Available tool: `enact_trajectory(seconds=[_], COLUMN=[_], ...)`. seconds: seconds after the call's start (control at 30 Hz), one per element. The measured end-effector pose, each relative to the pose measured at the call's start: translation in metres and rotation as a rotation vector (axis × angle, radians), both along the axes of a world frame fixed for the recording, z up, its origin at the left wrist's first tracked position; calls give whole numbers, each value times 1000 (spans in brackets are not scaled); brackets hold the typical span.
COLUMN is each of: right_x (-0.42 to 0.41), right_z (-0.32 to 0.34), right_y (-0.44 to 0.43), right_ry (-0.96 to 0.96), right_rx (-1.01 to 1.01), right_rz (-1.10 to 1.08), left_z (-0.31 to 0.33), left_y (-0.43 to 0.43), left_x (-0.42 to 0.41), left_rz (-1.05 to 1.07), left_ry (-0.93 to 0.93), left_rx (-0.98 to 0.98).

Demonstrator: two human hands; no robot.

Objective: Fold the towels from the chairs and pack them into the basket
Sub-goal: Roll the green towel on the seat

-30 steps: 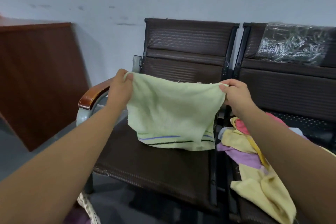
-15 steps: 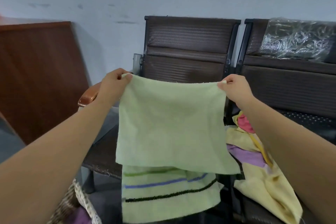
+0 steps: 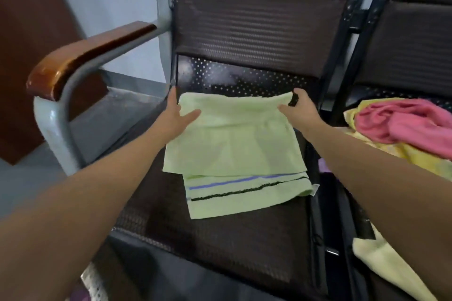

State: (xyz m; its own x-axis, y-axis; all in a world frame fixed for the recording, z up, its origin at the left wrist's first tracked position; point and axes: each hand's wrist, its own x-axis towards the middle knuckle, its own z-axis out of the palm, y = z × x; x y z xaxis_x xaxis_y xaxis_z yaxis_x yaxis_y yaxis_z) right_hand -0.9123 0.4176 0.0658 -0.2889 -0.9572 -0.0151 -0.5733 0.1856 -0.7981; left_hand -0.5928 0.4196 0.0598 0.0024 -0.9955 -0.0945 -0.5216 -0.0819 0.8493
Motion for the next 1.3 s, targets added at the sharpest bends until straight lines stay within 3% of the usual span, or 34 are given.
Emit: enact_trajectory(seconds=[0.07, 0.17, 0.37, 0.47, 0.73, 0.97, 1.13, 1.3], right_x=[17, 38, 42, 40, 76, 83, 54, 37], right_z=[-16, -31, -35, -39, -37, -25, -4, 2], right_y=[15, 56, 153, 182, 230, 275, 283, 283], right_ry=[131, 262, 590, 729, 747, 612, 972, 892], right_rx=[-18, 29, 154, 292, 347, 206, 71, 25], right_rz=[139, 332, 655, 765, 690, 671, 628, 667], left_z=[-12, -25, -36, -33, -13, 10, 12, 25], left_y=[19, 58, 142, 155, 189, 210, 219, 223], left_x=[-16, -34, -35, -28, 1, 35, 33, 31], left_rz=[-179, -432, -803, -824, -885, -901, -767, -677], left_ry=[-284, -500, -856, -904, -948, -1070, -1012, -1088], left_rx=[-109, -261, -62, 6, 51, 5, 85, 114])
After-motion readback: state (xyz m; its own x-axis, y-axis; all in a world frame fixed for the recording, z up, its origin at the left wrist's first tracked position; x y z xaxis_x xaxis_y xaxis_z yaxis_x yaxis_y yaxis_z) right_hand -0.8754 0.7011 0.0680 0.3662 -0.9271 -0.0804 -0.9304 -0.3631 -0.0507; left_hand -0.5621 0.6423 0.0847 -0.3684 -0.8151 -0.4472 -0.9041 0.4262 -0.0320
